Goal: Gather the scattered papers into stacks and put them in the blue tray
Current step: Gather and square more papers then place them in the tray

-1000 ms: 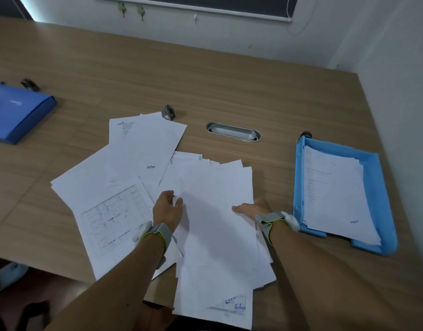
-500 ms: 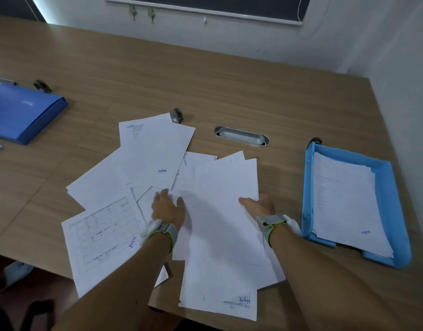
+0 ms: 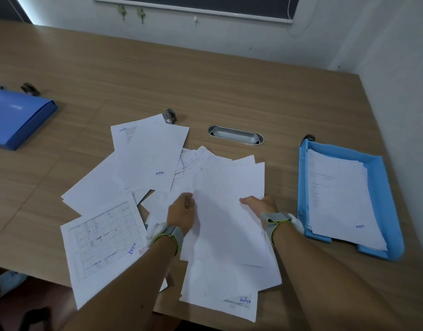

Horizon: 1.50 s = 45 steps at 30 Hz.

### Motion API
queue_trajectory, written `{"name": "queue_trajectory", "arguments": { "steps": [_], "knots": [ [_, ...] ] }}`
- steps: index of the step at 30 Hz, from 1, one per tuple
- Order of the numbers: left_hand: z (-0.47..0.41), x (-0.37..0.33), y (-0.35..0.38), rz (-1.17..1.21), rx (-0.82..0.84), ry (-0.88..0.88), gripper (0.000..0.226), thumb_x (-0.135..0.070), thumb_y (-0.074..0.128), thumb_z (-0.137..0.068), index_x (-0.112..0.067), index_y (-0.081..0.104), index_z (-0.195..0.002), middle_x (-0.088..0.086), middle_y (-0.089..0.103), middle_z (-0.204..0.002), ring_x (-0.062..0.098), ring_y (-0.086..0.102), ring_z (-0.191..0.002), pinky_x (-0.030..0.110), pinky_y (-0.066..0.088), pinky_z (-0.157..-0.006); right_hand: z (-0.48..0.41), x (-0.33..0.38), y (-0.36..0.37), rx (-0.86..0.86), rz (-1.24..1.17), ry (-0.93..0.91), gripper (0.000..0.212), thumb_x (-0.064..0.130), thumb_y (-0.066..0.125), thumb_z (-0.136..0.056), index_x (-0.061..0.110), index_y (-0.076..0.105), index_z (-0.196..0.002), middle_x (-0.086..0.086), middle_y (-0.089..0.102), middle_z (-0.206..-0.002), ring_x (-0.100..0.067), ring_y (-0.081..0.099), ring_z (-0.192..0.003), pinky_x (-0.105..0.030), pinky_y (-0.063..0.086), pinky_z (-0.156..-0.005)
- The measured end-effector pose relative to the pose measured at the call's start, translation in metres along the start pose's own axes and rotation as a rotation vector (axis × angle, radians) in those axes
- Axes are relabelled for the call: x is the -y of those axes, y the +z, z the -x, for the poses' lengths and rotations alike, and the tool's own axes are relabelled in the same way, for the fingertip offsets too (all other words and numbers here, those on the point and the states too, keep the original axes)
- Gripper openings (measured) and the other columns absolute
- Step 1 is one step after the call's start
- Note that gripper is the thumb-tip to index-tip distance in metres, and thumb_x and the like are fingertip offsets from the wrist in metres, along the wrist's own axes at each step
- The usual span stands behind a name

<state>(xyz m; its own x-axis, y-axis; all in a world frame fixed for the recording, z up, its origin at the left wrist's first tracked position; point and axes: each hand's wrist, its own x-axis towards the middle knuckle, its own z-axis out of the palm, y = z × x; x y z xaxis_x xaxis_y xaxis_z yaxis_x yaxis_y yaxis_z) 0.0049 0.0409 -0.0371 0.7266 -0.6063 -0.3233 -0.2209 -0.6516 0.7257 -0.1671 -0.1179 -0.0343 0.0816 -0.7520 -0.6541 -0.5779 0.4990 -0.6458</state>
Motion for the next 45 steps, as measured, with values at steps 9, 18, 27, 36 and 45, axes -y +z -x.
{"name": "queue_trajectory", "arguments": {
  "steps": [9,18,27,36,45],
  "knots": [
    [-0.012,0.023,-0.011,-0.293,-0.016,-0.020,0.035,-0.039,0.050,-0.100,-0.014,0.060,-0.121,0.010,0.071,-0.113,0.031,0.068,-0.104,0.037,0.052,-0.089,0.001,-0.023,-0.002,-0.070,-0.006,-0.019,0.049,0.023,0.074,-0.078,-0.006,0.058,-0.115,-0.015,0.065,-0.106,-0.029,0.063,-0.092,-0.036,0.051,-0.080],
    [-0.014,0.016,-0.013,-0.219,-0.017,-0.086,0.053,-0.036,0.061,-0.096,-0.006,0.048,-0.139,0.016,0.044,-0.145,0.037,0.057,-0.122,0.041,0.047,-0.098,0.003,-0.024,-0.004,-0.195,-0.095,-0.083,0.014,0.020,0.059,-0.081,0.012,0.063,-0.070,-0.001,0.062,-0.065,-0.025,0.061,-0.065,-0.027,0.043,-0.060],
    [-0.014,-0.005,0.001,-0.129,0.215,-0.108,0.049,-0.033,0.059,-0.099,-0.007,0.051,-0.139,0.014,0.061,-0.137,0.033,0.058,-0.125,0.037,0.044,-0.105,-0.002,-0.019,-0.011,-0.111,-0.143,-0.027,0.033,0.029,0.076,-0.070,0.008,0.060,-0.090,-0.005,0.067,-0.089,-0.022,0.062,-0.072,-0.033,0.051,-0.071],
    [-0.005,-0.005,0.003,-0.075,0.269,-0.056,0.024,-0.023,0.067,-0.093,-0.014,0.069,-0.115,0.004,0.069,-0.106,0.027,0.066,-0.104,0.033,0.051,-0.094,0.011,-0.022,-0.019,-0.219,-0.149,-0.260,0.028,0.002,0.063,-0.071,0.013,0.065,-0.097,-0.002,0.070,-0.081,-0.022,0.066,-0.070,-0.031,0.054,-0.062],
    [-0.002,-0.003,0.003,-0.080,0.326,-0.003,0.020,-0.017,0.068,-0.091,-0.010,0.071,-0.110,0.005,0.068,-0.103,0.027,0.064,-0.100,0.037,0.052,-0.097,0.012,-0.025,-0.017,-0.245,0.059,-0.501,0.019,0.019,0.054,-0.090,0.025,0.059,-0.107,0.006,0.068,-0.100,-0.022,0.066,-0.088,-0.042,0.057,-0.080]
  ]
}}
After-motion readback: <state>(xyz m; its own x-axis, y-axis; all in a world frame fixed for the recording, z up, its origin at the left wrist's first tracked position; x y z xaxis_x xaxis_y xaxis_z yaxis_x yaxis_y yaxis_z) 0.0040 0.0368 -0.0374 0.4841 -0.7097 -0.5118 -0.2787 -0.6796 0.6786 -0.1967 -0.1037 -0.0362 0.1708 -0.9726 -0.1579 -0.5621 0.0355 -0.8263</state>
